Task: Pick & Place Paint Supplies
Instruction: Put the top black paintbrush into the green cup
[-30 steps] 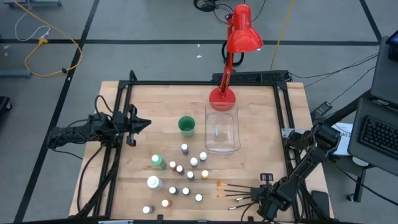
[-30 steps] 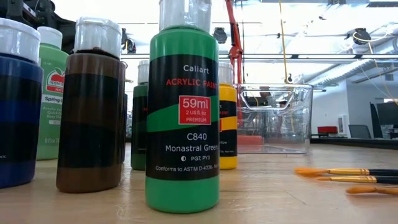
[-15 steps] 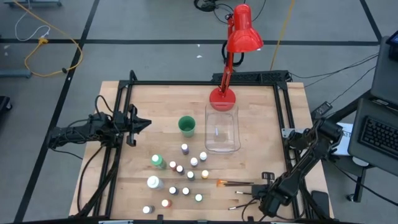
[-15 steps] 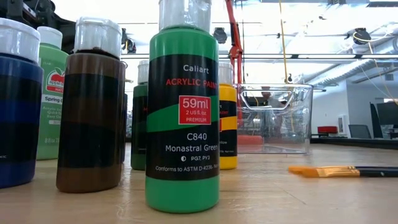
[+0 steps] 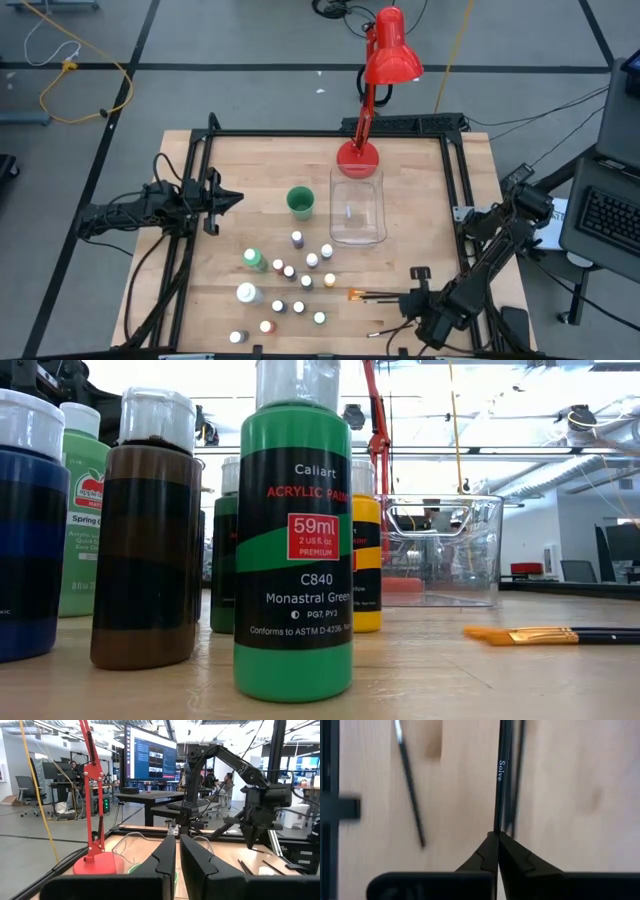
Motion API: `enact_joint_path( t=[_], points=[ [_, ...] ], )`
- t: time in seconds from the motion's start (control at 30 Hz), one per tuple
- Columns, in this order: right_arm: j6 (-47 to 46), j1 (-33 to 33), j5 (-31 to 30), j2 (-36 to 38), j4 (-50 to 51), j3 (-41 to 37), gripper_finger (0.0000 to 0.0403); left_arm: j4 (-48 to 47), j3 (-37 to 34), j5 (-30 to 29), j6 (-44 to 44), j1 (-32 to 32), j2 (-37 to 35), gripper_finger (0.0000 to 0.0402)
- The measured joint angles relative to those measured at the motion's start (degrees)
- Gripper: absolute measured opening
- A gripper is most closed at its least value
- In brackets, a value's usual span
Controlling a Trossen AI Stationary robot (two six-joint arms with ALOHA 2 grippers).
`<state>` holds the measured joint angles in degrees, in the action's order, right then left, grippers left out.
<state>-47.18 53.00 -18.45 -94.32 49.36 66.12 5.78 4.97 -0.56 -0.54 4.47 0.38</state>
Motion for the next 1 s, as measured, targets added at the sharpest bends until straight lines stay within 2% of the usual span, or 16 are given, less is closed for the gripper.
enact_joint_path(
  t=[0.13, 0.3, 0.47, 0.57, 0.63, 0.77, 0.9, 1.0],
  points=[
    [6.3, -3.4, -8.8, 0.4, 0.6, 1.3, 0.0002, 0.0, 0.0, 0.0, -0.4, 0.0, 0.0, 0.0026],
    [18.4, -10.8, -17.8, 3.1, -7.8, 1.7, 0.0001, -0.1, 0.0, 0.1, -1.5, 0.0, 0.0, 0.0026],
    [33.0, -19.7, -19.0, 7.1, -16.1, 1.7, 0.0001, -1.0, 0.0, 0.2, -2.7, 0.0, 0.0, 0.0026],
    [46.2, -25.1, -17.4, 7.9, -18.4, 2.3, 0.0001, -1.4, 0.0, 0.2, -3.1, 0.0, 0.0, 0.0026],
    [54.1, -28.1, -18.7, 7.4, -17.7, 4.2, 0.0000, -1.4, 0.0, 0.2, -3.2, 0.0, 0.0, 0.0026],
    [68.2, -32.5, -26.4, 3.1, -15.4, 12.2, 0.0000, -1.9, 0.0, 0.3, -3.2, 0.0, 0.0, 0.0026],
    [82.3, -34.8, -38.1, -2.9, -9.8, 22.2, 0.0000, -3.2, 0.0, 0.5, -3.3, 0.0, 0.0, 0.0026],
    [95.4, -36.3, -47.9, -7.0, -9.0, 26.5, 0.0000, -4.2, 0.0, 0.5, -4.0, 0.0, 0.0, 0.0026]
  ],
)
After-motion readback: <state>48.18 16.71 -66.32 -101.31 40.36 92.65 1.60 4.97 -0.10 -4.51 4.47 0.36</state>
